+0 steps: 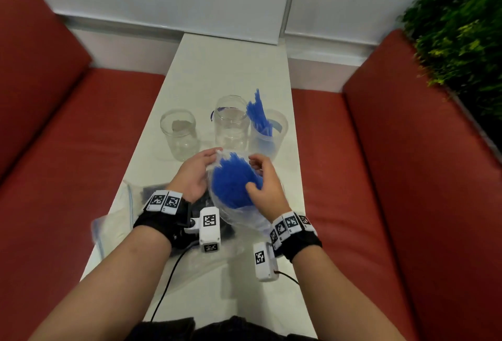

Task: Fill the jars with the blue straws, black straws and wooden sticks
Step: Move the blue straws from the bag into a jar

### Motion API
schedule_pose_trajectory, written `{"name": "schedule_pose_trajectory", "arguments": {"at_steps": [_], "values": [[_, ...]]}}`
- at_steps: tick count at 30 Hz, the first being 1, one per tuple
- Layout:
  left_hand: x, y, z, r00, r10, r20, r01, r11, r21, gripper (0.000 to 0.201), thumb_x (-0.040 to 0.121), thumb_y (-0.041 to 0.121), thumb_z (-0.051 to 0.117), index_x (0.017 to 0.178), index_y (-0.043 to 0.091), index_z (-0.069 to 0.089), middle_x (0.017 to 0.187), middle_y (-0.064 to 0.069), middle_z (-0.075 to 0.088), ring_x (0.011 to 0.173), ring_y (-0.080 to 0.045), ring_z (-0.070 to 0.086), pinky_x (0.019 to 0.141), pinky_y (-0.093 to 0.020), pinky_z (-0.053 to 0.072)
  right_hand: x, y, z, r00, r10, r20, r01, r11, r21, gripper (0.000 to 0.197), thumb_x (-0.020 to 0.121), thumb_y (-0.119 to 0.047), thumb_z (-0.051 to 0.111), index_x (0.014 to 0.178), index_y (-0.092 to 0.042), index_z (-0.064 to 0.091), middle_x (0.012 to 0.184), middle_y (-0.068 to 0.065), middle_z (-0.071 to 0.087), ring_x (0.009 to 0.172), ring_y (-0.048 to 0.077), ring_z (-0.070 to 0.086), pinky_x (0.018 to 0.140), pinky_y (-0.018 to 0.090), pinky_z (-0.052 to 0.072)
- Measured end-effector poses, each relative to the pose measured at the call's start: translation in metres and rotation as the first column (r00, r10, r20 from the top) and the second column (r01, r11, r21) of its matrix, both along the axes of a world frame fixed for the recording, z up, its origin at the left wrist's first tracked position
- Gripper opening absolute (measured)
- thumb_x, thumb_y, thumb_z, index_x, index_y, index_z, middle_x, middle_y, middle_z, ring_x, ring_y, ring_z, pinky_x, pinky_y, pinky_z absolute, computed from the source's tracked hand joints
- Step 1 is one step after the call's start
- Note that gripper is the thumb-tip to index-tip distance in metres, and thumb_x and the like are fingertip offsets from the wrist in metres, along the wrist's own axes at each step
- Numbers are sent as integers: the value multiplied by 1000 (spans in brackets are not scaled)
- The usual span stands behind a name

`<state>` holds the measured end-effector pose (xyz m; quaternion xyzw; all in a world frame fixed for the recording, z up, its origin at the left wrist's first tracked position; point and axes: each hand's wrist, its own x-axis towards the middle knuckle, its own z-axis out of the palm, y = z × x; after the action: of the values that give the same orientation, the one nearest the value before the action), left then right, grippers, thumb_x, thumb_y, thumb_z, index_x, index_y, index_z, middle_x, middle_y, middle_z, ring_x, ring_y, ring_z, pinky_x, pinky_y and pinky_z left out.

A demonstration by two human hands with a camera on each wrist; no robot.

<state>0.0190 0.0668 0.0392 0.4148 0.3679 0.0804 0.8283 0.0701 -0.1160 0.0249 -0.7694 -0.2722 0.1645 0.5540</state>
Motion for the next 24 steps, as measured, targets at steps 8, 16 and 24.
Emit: {"name": "schedule_pose_trajectory", "arguments": {"at_steps": [8,16,24], "values": [[-25,4,-25,988,152,-24,-153,988,-14,22,96,3,53,111,10,68,101,-12,74,83,-22,73,66,-31,58,-29,-12,-32,901,-153,407,167,986,2,48,79,-13,50,126,-21,52,128,-7,45,121,4,42,108,13,32],[-36,10,-30,985,157,-77,-148,983,108,23,98,0,47,103,13,65,106,-14,70,93,-22,71,71,-30,57,-32,-6,-45,983,18,184,40,952,-302,62,81,-11,62,139,-15,42,134,-2,46,127,13,43,112,30,39],[-52,25,-38,979,159,-124,-155,987,42,28,99,-1,43,123,4,59,108,-16,69,93,-22,70,76,-31,57,-19,15,-43,971,164,175,-51,854,-518,36,92,-13,63,127,-10,55,125,8,56,116,24,53,103,32,42]]}}
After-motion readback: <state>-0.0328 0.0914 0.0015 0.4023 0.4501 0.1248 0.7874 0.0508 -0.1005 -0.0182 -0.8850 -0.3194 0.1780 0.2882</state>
